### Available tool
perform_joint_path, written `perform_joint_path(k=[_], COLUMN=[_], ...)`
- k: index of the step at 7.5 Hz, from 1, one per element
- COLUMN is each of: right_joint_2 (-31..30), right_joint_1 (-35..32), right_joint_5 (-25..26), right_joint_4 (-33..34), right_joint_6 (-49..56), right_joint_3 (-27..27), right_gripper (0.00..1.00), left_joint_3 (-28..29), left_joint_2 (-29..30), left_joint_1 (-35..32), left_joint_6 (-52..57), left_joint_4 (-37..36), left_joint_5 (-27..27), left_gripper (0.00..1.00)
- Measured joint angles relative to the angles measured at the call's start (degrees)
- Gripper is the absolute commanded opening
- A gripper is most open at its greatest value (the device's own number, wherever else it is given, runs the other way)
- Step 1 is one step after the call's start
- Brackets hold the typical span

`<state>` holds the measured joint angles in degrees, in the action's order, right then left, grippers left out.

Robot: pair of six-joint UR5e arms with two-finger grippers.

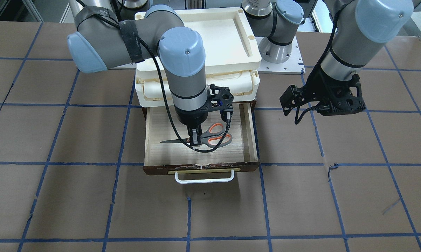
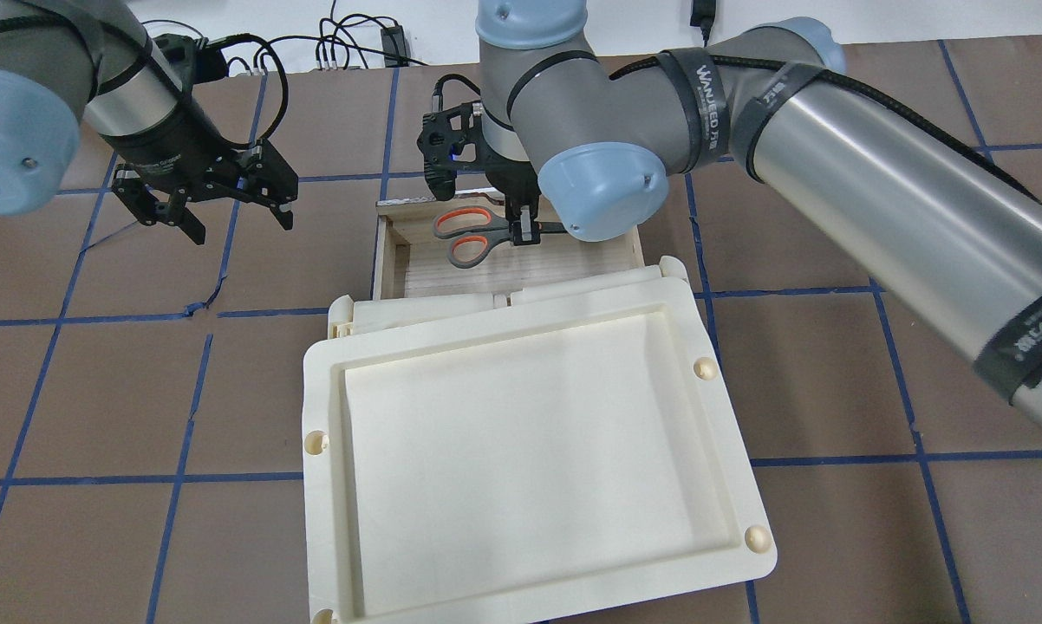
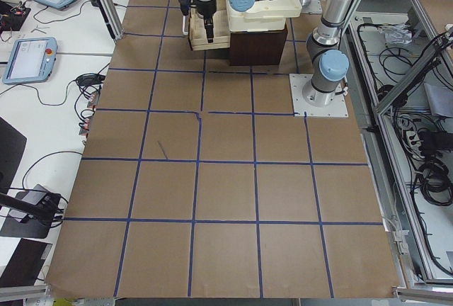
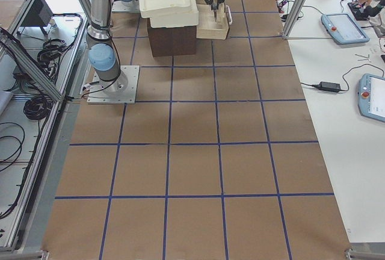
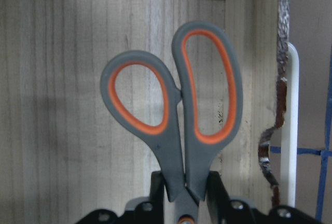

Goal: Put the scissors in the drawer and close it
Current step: 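Carry the scissors with the right gripper over the open drawer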

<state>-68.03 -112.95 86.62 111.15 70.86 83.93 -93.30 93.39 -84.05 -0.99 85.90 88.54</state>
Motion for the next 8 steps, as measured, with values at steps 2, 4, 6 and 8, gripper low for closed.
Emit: perform_joint_path(k=[2,4,6,8], right_joint_2=[1.3,2.1,2.7,3.9], right_joint_1=[-1.4,-1.8,-1.8,-1.8], right_joint_5=[0.5,0.8,0.8,2.0], right_joint_4=[0.0,0.0,0.1,0.4], right_joint_6=[-1.9,-2.2,-2.0,-2.0], right_joint_3=[0.0,0.3,0.4,0.5], right_gripper=[0.03,0.05,0.06,0.15], left_joint_3=[0.0,0.0,0.0,0.0], left_joint_2=[0.0,0.0,0.0,0.0], left_joint_1=[-0.3,-0.5,-0.5,-0.5], left_joint_6=[-0.1,-0.1,0.0,0.0], left_joint_4=[0.0,0.0,0.1,0.1], left_joint_5=[-0.1,-0.2,0.0,0.0], left_gripper=[1.0,1.0,1.0,1.0])
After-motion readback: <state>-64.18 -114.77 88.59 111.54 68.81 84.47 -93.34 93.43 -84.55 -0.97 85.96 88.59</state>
